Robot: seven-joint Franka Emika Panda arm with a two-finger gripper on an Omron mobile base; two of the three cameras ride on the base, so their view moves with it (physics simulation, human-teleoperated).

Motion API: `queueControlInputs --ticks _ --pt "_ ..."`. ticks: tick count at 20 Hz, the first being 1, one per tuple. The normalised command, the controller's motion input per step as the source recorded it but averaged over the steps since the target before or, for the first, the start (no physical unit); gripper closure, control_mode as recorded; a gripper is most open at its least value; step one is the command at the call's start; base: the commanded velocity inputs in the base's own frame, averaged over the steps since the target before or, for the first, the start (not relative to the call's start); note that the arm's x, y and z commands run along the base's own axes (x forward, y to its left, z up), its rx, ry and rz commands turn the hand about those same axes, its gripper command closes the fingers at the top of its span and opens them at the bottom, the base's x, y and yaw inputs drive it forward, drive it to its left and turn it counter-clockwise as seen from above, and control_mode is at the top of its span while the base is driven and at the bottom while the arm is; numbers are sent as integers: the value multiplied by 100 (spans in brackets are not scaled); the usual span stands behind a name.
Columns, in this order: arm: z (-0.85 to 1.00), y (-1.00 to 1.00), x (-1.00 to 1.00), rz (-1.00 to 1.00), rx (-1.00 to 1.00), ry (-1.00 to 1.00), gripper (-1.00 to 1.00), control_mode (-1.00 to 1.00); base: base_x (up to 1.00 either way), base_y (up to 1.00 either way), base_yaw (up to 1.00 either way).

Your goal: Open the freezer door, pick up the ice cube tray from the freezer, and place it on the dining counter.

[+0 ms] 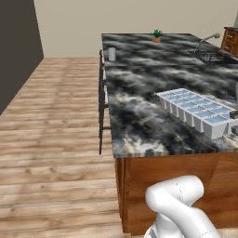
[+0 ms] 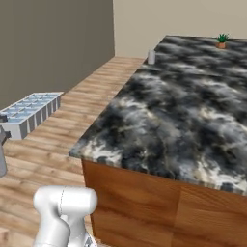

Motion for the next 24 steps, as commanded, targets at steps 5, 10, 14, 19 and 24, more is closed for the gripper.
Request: queueControlInputs --ticks 5,10,14,19,24 --pt "0 0 0 0 0 0 100 100 0 98 -2" --pt "0 0 0 0 0 0 100 100 5 99 -3" --pt "0 0 0 0 0 0 100 100 2 92 -3" --pt "0 0 0 0 0 0 100 100 0 77 -1" --pt "0 0 0 0 0 0 100 100 0 69 0"
